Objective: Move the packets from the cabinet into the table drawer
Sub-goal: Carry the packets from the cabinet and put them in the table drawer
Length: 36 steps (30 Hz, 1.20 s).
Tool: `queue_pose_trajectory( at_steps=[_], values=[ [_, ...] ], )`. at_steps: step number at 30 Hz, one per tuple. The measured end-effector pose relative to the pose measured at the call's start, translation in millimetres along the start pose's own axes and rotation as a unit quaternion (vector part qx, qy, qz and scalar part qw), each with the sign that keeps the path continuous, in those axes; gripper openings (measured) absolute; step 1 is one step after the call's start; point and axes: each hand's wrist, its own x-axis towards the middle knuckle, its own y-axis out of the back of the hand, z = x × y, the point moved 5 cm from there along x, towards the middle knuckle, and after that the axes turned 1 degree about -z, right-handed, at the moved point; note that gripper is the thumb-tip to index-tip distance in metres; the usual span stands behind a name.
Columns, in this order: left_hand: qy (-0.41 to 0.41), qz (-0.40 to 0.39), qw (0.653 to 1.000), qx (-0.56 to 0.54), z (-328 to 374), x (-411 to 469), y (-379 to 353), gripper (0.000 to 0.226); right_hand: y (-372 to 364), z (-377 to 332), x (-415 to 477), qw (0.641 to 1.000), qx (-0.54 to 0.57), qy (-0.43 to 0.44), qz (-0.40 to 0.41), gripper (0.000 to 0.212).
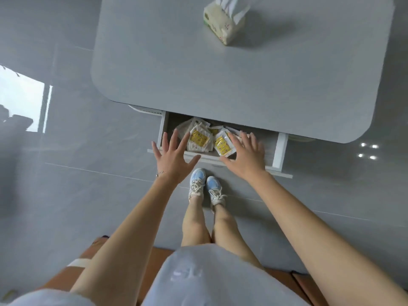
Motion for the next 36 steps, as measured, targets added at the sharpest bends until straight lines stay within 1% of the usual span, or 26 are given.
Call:
queue_pose_trajectory(
  at_steps=[2, 5, 8, 11, 16, 20, 24, 30, 36],
  values=[
    [0.003, 0.006, 1.0, 0.018, 1, -23, 17, 0.079, 17, -16, -21, 0.999, -0.031, 0.026, -0.006, 0.079],
    [0.025, 0.015, 0.999, 0.017, -8, -55, 37, 0.081, 38, -40, -47, 0.995, -0.078, 0.057, -0.012, 0.08],
    [0.071, 0.019, 0.997, -0.02, -33, -88, 51, 0.08, 52, -73, -64, 0.987, -0.131, 0.096, -0.01, 0.08],
    [0.132, 0.034, 0.989, -0.051, -72, -121, 62, 0.079, 57, -120, -75, 0.974, -0.18, 0.136, -0.014, 0.08],
    [0.225, 0.058, 0.968, -0.093, -160, -167, 76, 0.079, 45, -226, -92, 0.949, -0.235, 0.209, -0.013, 0.084],
    [0.29, 0.086, 0.943, -0.137, -247, -204, 84, 0.079, 17, -332, -104, 0.92, -0.283, 0.272, -0.011, 0.084],
    [0.345, 0.094, 0.922, -0.149, -344, -248, 80, 0.08, -23, -446, -120, 0.901, -0.295, 0.319, -0.008, 0.083],
    [0.427, 0.101, 0.881, -0.179, -476, -317, 70, 0.08, -89, -595, -149, 0.874, -0.315, 0.368, -0.036, 0.082],
    [0.512, 0.123, 0.816, -0.241, -577, -375, 55, 0.08, -142, -721, -179, 0.821, -0.367, 0.435, -0.05, 0.08]
  ],
)
